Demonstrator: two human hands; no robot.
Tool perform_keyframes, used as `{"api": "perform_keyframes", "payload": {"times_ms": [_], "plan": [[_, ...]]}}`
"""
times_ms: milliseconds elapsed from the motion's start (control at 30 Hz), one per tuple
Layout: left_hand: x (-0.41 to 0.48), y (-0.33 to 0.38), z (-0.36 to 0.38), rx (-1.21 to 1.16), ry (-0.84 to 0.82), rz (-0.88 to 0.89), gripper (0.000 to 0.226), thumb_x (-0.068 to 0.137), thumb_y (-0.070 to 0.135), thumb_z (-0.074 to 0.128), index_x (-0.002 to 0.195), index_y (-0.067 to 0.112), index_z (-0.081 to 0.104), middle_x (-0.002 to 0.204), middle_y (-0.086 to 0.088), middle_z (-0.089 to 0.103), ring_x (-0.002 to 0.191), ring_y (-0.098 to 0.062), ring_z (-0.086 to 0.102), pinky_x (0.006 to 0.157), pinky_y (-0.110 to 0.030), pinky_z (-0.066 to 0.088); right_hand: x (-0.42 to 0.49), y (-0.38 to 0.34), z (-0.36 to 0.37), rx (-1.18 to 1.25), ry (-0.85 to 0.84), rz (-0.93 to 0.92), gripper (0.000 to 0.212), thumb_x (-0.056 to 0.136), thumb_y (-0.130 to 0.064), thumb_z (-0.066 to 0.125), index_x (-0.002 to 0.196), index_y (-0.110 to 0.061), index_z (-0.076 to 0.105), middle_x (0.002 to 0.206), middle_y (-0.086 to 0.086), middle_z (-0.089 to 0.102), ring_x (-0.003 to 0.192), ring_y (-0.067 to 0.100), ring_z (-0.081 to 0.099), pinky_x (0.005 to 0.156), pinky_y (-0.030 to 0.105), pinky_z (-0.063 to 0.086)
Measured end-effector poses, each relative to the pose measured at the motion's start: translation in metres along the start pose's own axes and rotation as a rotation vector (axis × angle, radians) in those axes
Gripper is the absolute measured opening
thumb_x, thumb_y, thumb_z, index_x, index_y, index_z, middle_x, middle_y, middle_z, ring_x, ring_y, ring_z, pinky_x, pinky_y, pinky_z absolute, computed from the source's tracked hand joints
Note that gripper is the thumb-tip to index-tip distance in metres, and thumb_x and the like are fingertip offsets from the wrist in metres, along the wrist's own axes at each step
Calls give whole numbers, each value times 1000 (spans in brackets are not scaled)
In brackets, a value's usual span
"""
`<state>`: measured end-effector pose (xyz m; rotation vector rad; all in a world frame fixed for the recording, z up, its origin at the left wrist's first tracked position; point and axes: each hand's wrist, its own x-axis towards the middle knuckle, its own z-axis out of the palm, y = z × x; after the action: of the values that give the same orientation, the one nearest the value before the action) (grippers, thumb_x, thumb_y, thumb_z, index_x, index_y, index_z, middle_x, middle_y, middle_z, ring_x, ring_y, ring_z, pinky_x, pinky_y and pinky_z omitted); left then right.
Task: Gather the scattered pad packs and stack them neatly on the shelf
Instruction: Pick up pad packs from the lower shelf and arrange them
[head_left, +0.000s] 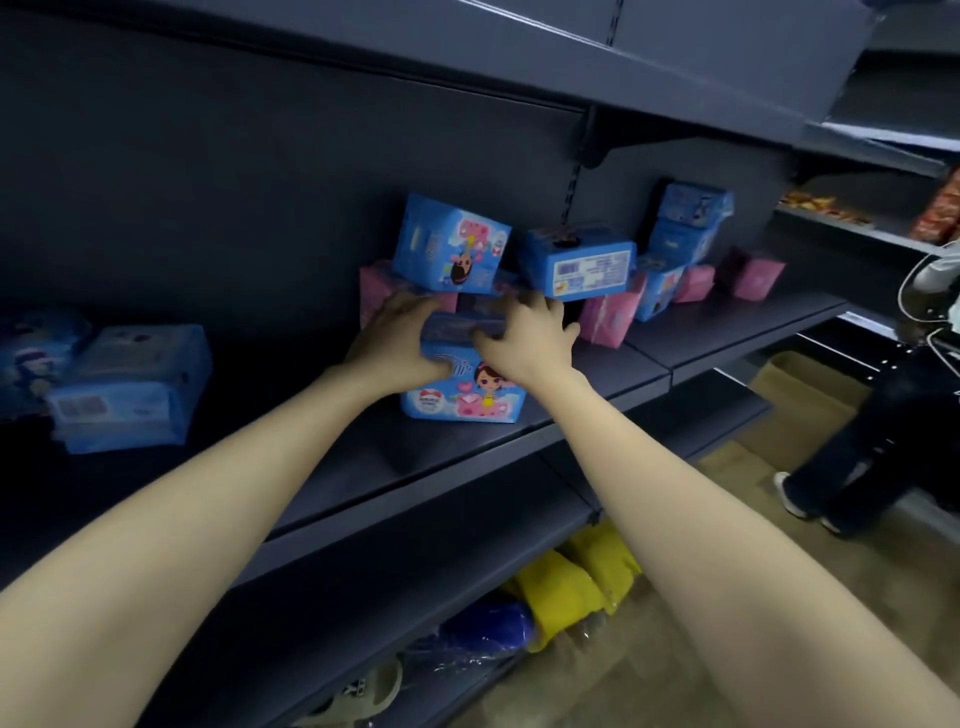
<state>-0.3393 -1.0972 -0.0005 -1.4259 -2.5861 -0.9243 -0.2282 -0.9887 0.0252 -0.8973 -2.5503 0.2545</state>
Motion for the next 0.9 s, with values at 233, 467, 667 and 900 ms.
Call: {"api": "perform_keyframes", "payload": {"times_ms": [233,467,667,900], "plan": [[4,4,15,44,1,-60,79,68,36,78,136,20,41,141,-6,31,122,-26,44,97,-36,43,-8,23,14,81,-149,17,62,80,-45,61,135,-21,43,141,9,34,124,37,39,100,50,38],[-2,6,16,-30,64,-94,78,68,25,81,136,14,44,139,-9,34,121,-26,46,97,-28,37,-8,16,28,116,-123,-17,64,78,-25,69,134,-10,42,140,17,30,111,43,48,94,41,43],[-19,-4,2,-26,138,-133,73,69,21,80,134,12,47,137,-8,35,120,-27,46,100,-29,37,-13,-10,35,159,-77,-50,59,77,-27,68,129,-10,46,134,14,34,112,41,45,96,37,37],[-49,-39,-39,15,207,-230,70,69,19,79,132,13,49,136,-10,34,119,-31,45,101,-37,39,-20,-71,45,232,-85,-155,64,79,-26,67,136,-15,42,141,12,30,117,40,41,94,38,40]]}}
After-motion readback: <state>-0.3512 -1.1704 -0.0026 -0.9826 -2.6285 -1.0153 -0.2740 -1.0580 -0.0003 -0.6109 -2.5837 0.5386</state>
